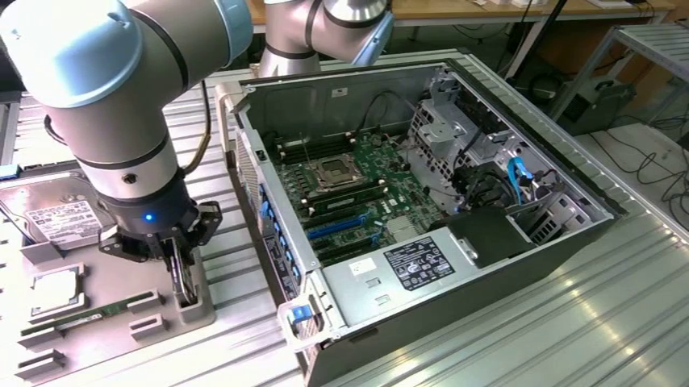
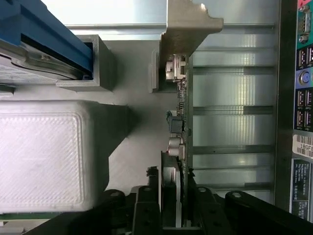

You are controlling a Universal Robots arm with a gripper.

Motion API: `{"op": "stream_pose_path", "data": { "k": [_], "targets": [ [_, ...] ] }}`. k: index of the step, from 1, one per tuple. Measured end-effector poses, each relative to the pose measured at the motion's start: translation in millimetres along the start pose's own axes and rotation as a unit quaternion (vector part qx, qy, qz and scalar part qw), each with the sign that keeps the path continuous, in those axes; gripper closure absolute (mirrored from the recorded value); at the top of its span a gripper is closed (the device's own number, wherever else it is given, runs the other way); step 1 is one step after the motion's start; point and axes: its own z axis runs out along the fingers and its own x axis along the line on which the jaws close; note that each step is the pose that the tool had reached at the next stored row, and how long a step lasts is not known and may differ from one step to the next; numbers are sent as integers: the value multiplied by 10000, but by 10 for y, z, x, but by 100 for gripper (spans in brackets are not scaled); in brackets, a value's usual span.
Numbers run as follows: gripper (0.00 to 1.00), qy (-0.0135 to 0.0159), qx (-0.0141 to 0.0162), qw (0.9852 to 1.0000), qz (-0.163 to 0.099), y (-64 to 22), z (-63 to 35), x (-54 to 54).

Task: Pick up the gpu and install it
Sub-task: 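Pick up the gpu and move the gpu toward the slot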

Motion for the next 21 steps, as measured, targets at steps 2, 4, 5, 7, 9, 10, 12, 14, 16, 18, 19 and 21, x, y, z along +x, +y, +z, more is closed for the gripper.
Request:
{"op": "stream_pose_path", "data": {
  "k": [2,4,5,7,9,10,12,14,16,18,19,21],
  "targets": [
    [72,0,4,10000,-1,0,6,-10],
    [72,-1,5,10000,0,0,13,-21],
    [72,-1,6,10000,0,1,16,-25],
    [72,0,9,10000,0,0,17,-27],
    [72,-1,9,10000,0,0,18,-28],
    [72,-1,9,10000,0,0,18,-29],
    [72,-1,9,10000,0,0,18,-29],
    [72,-1,9,10000,0,1,18,-29],
    [72,-1,9,10000,0,0,18,-29],
    [72,-2,8,10000,0,0,18,-29],
    [72,-2,8,10000,0,1,15,-29],
    [72,-6,5,10000,0,1,0,-30]
  ]
}}
